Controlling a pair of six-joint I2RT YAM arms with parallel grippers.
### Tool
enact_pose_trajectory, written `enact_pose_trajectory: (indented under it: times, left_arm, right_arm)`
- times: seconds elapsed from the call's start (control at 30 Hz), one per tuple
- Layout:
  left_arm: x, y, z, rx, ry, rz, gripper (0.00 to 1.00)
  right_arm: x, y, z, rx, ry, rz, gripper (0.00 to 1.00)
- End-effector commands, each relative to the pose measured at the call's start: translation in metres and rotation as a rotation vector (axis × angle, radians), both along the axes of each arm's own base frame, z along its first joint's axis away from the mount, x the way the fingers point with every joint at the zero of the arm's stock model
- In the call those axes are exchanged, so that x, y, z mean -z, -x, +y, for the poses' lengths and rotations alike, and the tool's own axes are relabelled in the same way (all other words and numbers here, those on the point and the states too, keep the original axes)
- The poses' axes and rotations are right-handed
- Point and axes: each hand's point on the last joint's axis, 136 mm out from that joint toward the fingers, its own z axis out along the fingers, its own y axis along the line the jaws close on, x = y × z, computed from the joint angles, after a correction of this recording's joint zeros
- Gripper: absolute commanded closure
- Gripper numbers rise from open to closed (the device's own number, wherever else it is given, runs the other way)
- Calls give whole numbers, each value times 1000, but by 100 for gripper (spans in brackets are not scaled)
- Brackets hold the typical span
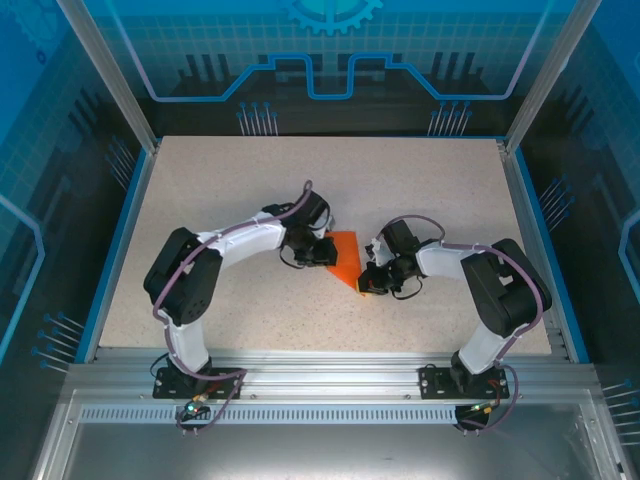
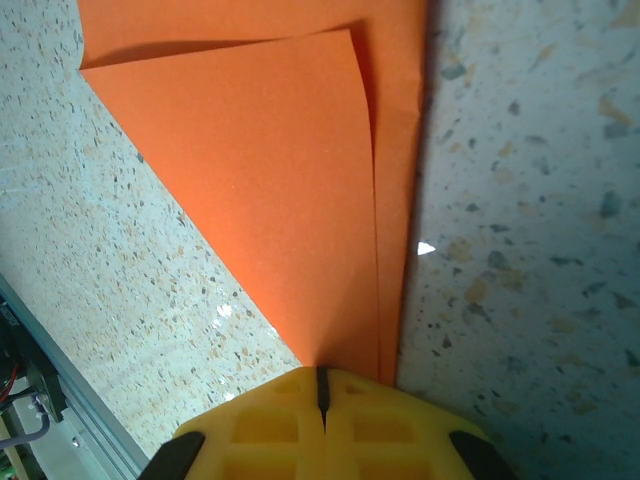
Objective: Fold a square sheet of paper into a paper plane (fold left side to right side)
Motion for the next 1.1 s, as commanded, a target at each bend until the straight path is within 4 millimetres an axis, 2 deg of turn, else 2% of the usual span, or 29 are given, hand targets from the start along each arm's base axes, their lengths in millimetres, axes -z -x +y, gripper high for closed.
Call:
enact_pose_trajectory:
  times: [0.0, 0.1, 0.23, 0.57, 0.83, 0.97, 1.07]
  left_arm:
    - [19, 4, -18, 10, 10, 62, 81]
    - [34, 3, -23, 15, -13, 78, 81]
    - [49, -3, -13, -1, -88, 73, 81]
    - [75, -2, 38, -53, -224, 110, 82]
    - [83, 7, 77, -92, -268, 123, 82]
    - [82, -1, 96, -121, -276, 118, 82]
    - [70, -11, 100, -133, -260, 97, 82]
  right_arm:
    - [39, 34, -41, 38, 220, 140, 100]
    - [38, 33, -40, 34, 218, 136, 100]
    - [37, 34, -41, 34, 223, 136, 100]
    - [41, 40, -47, 29, 248, 149, 100]
    - [43, 39, -48, 30, 252, 150, 100]
    - [42, 40, -47, 26, 249, 150, 100]
    - [41, 39, -47, 26, 245, 147, 100]
